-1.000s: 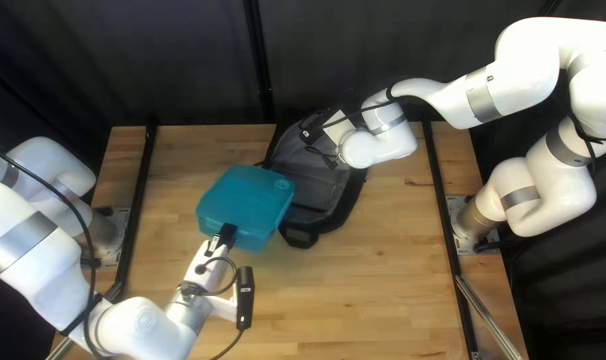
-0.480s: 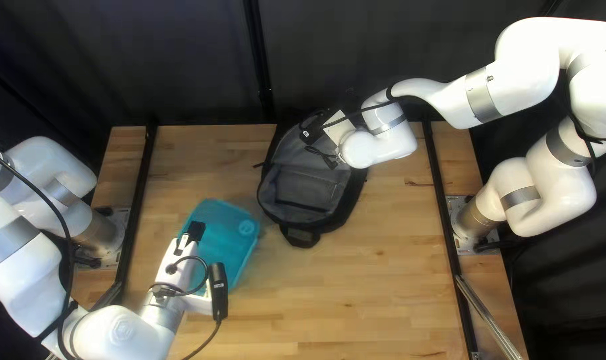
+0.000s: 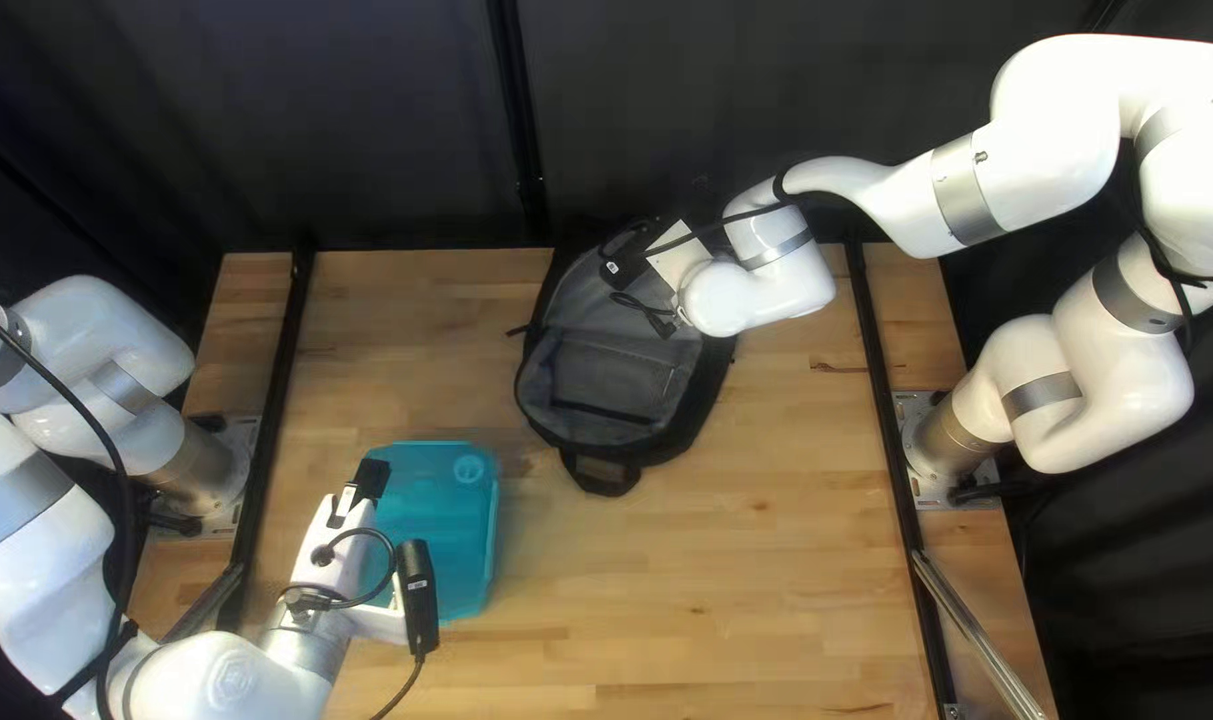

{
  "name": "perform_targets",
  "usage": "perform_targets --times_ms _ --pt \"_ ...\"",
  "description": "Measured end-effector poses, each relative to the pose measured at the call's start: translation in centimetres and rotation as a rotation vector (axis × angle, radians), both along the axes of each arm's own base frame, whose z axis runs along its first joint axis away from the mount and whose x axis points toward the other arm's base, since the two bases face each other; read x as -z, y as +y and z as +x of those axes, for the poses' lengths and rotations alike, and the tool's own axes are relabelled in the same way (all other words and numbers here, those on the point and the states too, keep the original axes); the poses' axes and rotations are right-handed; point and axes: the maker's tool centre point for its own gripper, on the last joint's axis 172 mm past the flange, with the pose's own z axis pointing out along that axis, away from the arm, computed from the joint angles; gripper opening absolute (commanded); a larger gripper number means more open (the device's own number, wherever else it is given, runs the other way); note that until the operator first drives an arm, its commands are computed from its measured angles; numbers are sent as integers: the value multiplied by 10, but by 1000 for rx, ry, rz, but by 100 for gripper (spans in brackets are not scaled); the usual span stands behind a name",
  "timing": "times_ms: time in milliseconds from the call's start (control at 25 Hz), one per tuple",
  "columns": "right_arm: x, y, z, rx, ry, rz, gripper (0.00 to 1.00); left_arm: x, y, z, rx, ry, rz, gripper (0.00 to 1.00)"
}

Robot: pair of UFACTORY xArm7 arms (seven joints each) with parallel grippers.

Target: Remove a lunch box from a kids backpack

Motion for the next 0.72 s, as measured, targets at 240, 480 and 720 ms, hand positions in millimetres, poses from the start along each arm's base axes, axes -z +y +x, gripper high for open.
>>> perform_targets --times_ms 240,480,720 --pt "0 0 0 0 0 0 0 -6 4 -4 -58 7 -114 100" --pt "0 0 0 0 0 0 0 -26 -2 -9 -92 48 -282 100" --pt "0 0 0 0 0 0 0 -61 4 -23 -141 50 -418 100"
